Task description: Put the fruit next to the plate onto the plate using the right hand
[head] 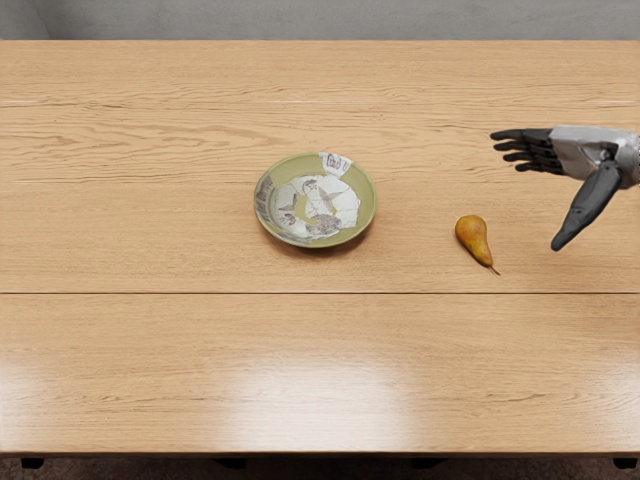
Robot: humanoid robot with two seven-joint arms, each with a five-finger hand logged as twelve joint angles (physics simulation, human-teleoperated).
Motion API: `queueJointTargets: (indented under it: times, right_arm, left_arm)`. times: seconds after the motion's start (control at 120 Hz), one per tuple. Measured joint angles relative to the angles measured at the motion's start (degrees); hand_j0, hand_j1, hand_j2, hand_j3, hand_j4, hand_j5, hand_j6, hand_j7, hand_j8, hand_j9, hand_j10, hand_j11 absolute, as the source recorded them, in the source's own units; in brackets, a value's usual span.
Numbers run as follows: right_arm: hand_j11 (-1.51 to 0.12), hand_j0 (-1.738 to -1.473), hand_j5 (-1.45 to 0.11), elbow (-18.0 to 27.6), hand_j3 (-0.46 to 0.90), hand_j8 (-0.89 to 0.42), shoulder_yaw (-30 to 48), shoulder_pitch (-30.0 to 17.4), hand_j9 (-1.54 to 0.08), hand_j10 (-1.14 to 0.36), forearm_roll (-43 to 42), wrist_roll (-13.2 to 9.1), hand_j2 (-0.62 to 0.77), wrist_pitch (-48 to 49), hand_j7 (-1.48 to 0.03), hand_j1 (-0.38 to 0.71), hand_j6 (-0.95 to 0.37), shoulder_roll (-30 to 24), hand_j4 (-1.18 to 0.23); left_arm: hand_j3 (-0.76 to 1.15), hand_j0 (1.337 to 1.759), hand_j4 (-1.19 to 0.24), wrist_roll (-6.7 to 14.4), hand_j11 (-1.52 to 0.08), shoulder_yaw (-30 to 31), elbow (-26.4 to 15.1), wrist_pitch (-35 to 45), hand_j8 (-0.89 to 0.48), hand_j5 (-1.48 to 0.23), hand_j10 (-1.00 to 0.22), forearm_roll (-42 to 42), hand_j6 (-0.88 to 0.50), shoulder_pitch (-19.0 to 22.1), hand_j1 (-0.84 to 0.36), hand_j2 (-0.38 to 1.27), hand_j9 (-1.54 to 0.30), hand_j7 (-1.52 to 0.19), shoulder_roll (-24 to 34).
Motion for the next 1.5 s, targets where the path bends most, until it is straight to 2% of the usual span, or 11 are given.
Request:
queueJointTargets:
  times: [0.108,0.15,0.233,0.292,0.333,0.433,0.525,0.692,0.958,1.35,1.5]
  right_arm:
    - [-0.03,-1.658,-0.03,0.6,0.00,-0.03,0.1,0.2,-0.03,-0.03,0.0,-1.4,0.00,0.0,-0.03,-0.32,-0.03,1.2,-0.03]
    - [-0.03,-1.658,-0.03,0.9,0.00,-0.03,0.3,0.6,-0.03,-0.03,-0.2,-3.0,0.00,0.0,-0.03,-0.32,-0.03,2.6,-0.03]
    - [-0.03,-1.658,-0.03,1.2,0.00,-0.03,0.6,2.9,-0.03,-0.03,-0.3,-10.5,0.00,0.0,-0.03,-0.32,-0.03,5.3,-0.03]
    - [-0.03,-1.658,-0.03,1.8,0.00,-0.03,1.0,4.8,-0.03,-0.03,-0.2,-17.8,0.00,0.0,-0.03,-0.32,-0.03,7.3,-0.03]
    - [-0.03,-1.658,-0.03,2.5,0.00,-0.03,1.8,5.6,-0.03,-0.03,-0.1,-21.7,0.00,0.0,-0.03,-0.32,-0.03,8.6,-0.03]
    - [-0.03,-1.658,-0.03,4.9,0.00,-0.03,2.7,6.7,-0.03,-0.03,-0.5,-29.1,0.00,0.0,-0.03,-0.32,-0.03,10.2,-0.03]
    - [-0.03,-1.658,-0.03,8.9,0.00,-0.03,2.6,6.9,-0.03,-0.03,-1.9,-32.6,0.00,-1.2,-0.03,-0.32,-0.03,10.6,-0.03]
    - [-0.03,-1.658,-0.04,16.5,0.00,-0.03,1.5,6.1,-0.03,-0.03,-7.4,-34.5,0.00,-13.7,-0.03,-0.32,-0.03,11.5,-0.03]
    - [-0.04,-1.658,-0.04,19.4,0.00,-0.03,-6.5,2.0,-0.04,-0.03,-17.2,-35.0,0.00,-38.8,-0.04,-0.32,-0.03,14.2,-0.03]
    - [-0.05,-1.658,-0.05,18.0,0.00,-0.04,-9.5,-1.7,-0.05,-0.04,-22.3,-35.0,-0.01,-44.5,-0.05,-0.31,-0.04,16.6,-0.04]
    - [-0.15,-1.658,-0.15,17.7,0.00,-0.12,-9.6,-2.4,-0.15,-0.12,-24.0,-35.0,-0.02,-45.6,-0.15,-0.22,-0.12,17.4,-0.12]
  left_arm:
    - [0.00,1.658,0.00,0.0,0.00,0.0,0.0,0.0,0.00,0.00,0.00,0.0,0.00,0.0,0.35,0.00,0.00,0.00,0.0]
    - [0.00,1.658,0.00,0.0,0.00,0.0,0.0,0.0,0.00,0.00,0.00,0.0,0.00,0.0,0.35,0.00,0.00,0.00,0.0]
    - [0.00,1.658,0.00,0.0,0.00,0.0,0.0,0.0,0.00,0.00,0.00,0.0,0.00,0.0,0.35,0.00,0.00,0.00,0.0]
    - [0.00,1.658,0.00,0.0,0.00,0.0,0.0,0.0,0.00,0.00,0.00,0.0,0.00,0.0,0.35,0.00,0.00,0.00,0.0]
    - [0.00,1.658,0.00,0.0,0.00,0.0,0.0,0.0,0.00,0.00,0.00,0.0,0.00,0.0,0.35,0.00,0.00,0.00,0.0]
    - [0.00,1.658,0.00,0.0,0.00,0.0,0.0,0.0,0.00,0.00,0.00,0.0,0.00,0.0,0.35,0.00,0.00,0.00,0.0]
    - [0.00,1.658,0.00,0.0,0.00,0.0,0.0,0.0,0.00,0.00,0.00,0.0,0.00,0.0,0.35,0.00,0.00,0.00,0.0]
    - [0.00,1.658,0.00,0.0,0.00,0.0,0.0,0.0,0.00,0.00,0.00,0.0,0.00,0.0,0.35,0.00,0.00,0.00,0.0]
    - [0.00,1.658,0.00,0.0,0.00,0.0,0.0,0.0,0.00,0.00,0.00,0.0,0.00,0.0,0.35,0.00,0.00,0.00,0.0]
    - [0.00,1.658,0.00,0.0,0.00,0.0,0.0,0.0,0.00,0.00,0.00,0.0,0.00,0.0,0.35,0.00,0.00,0.00,0.0]
    - [0.00,1.658,0.00,0.0,0.00,0.0,0.0,0.0,0.00,0.00,0.00,0.0,0.00,0.0,0.35,0.00,0.00,0.00,0.0]
